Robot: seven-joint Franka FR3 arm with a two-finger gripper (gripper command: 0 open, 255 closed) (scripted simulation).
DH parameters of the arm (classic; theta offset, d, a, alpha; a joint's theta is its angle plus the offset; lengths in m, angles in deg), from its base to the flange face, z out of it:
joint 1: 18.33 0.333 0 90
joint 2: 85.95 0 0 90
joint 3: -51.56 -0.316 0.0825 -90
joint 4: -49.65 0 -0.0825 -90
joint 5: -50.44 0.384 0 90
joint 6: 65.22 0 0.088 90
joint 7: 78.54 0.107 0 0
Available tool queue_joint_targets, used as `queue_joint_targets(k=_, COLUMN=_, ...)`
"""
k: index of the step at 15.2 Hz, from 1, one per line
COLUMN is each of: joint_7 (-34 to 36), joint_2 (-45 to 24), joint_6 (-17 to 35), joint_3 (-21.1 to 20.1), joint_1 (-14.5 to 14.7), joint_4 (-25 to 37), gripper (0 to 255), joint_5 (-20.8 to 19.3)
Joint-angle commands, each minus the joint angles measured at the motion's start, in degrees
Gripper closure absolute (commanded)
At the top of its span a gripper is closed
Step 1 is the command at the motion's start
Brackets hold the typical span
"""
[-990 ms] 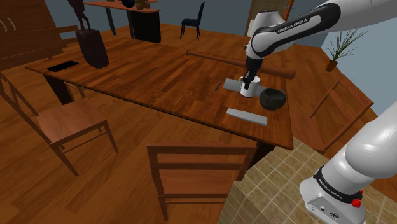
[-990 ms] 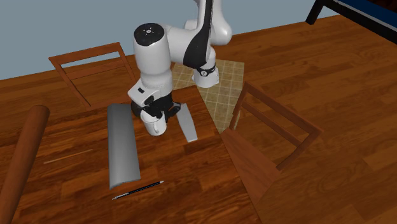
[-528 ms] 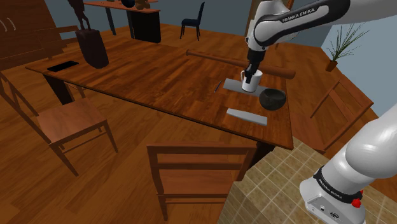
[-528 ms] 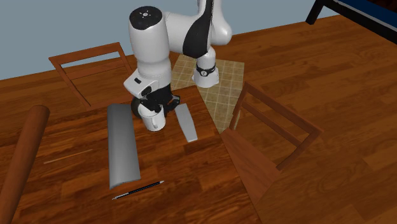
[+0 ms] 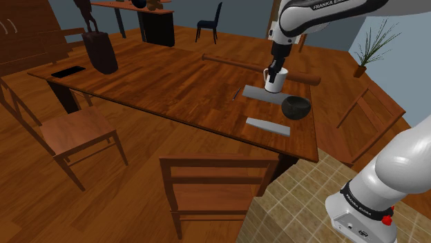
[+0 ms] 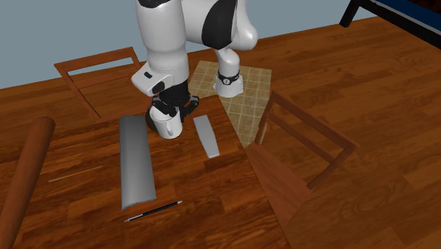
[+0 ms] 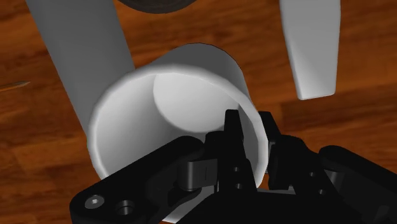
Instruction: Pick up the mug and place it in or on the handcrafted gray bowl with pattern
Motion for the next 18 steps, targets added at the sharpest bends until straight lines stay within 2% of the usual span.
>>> queue_joint_targets(k=1, joint_7=-0.14, joint_2=0.17, joint_6=-1.82, joint_3=0.01, joint_1=-0.01, joint_4=1.66, gripper=255, joint_5=0.04)
queue_joint_targets(k=5, joint_7=-0.28, joint_2=0.55, joint_6=-4.48, joint_3=-0.03, joint_1=0.01, joint_4=3.94, gripper=255, joint_5=0.09)
queue_joint_targets(k=14, joint_7=-9.49, joint_2=13.01, joint_6=-7.13, joint_3=5.85, joint_1=-4.30, joint_4=-5.17, gripper=255, joint_5=-2.40)
queue_joint_targets(k=18, joint_7=-10.21, joint_2=13.81, joint_6=-5.14, joint_3=6.55, joint_1=-4.75, joint_4=-7.89, gripper=255, joint_5=-2.83)
